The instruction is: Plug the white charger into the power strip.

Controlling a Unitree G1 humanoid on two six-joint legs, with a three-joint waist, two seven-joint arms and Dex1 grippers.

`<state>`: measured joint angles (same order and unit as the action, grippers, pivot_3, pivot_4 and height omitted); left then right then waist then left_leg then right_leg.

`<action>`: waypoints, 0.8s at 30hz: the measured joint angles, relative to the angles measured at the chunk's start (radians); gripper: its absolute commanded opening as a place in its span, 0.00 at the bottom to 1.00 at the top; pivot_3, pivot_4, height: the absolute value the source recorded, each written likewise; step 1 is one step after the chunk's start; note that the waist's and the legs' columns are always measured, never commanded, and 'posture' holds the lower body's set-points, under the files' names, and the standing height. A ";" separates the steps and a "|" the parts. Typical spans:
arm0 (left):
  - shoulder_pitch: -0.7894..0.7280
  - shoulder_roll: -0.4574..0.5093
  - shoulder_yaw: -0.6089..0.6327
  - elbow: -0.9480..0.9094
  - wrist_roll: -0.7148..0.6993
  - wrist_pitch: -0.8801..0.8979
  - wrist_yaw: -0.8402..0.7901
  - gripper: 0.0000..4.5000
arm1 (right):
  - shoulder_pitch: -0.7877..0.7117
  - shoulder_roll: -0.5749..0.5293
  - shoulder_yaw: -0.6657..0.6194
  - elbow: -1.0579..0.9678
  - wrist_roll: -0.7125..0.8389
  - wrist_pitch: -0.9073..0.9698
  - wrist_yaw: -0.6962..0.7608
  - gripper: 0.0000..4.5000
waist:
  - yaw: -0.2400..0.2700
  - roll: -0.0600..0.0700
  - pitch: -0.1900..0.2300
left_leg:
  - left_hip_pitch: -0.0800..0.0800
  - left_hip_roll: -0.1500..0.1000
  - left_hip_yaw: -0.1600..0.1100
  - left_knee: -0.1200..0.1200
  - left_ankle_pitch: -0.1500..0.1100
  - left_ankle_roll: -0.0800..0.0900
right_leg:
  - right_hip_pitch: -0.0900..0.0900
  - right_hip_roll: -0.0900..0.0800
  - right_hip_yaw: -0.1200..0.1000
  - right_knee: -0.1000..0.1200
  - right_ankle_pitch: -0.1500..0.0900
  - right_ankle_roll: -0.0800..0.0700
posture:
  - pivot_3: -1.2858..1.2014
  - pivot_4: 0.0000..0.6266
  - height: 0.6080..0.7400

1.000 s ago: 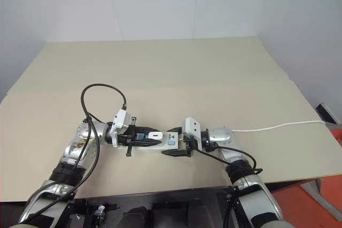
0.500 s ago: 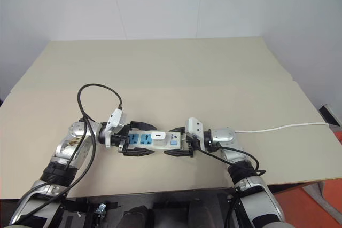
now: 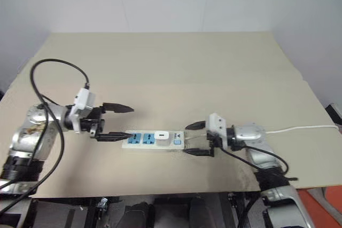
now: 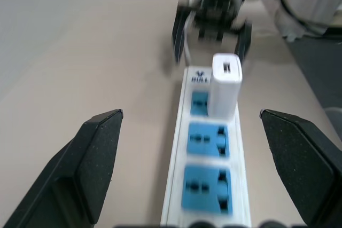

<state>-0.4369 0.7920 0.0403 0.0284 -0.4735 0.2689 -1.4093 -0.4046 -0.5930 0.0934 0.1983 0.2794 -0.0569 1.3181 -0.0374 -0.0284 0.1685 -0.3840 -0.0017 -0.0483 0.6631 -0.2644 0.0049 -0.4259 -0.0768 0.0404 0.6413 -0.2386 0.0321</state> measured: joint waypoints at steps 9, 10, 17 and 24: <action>0.246 0.225 0.220 -0.112 -0.047 0.091 -0.003 1.00 | 0.123 -0.188 -0.178 -0.127 0.118 0.086 0.001 0.99 | 0.001 0.001 0.005 | 0.000 0.000 0.001 -0.001 -0.001 0.001 | 0.002 0.000 0.000 -0.009 0.000 0.001 | 0.52 0.24 1.00; 0.285 0.253 0.248 -0.123 -0.049 0.101 -0.016 1.00 | 0.137 -0.207 -0.196 -0.138 0.133 0.093 0.004 0.99 | 0.000 0.002 0.005 | 0.001 0.001 0.001 -0.001 -0.001 0.001 | 0.002 0.000 0.000 -0.009 0.000 0.001 | 0.52 0.24 1.00; 0.464 0.332 0.417 -0.146 -0.058 0.125 -0.063 1.00 | 0.203 -0.288 -0.283 -0.169 0.176 0.135 0.017 0.99 | 0.002 0.002 0.005 | 0.001 0.001 0.003 -0.001 -0.001 0.001 | 0.003 0.000 0.000 -0.009 0.000 0.001 | 0.52 0.24 1.00; 0.543 0.336 0.492 -0.199 -0.067 0.135 -0.069 1.00 | 0.219 -0.321 -0.318 -0.173 0.180 0.151 0.024 0.99 | 0.002 0.002 0.005 | 0.002 0.001 0.006 -0.001 -0.001 0.001 | 0.003 0.000 0.000 -0.009 0.000 0.000 | 0.52 0.24 1.00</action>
<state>0.1061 1.1278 0.5320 -0.1709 -0.5406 0.4043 -1.4783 -0.1859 -0.9140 -0.2248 0.0249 0.4590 0.0937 1.3421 -0.0352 -0.0265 0.1736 -0.3821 -0.0010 -0.0418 0.6620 -0.2653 0.0062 -0.4229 -0.0771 0.0403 0.6327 -0.2389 0.0325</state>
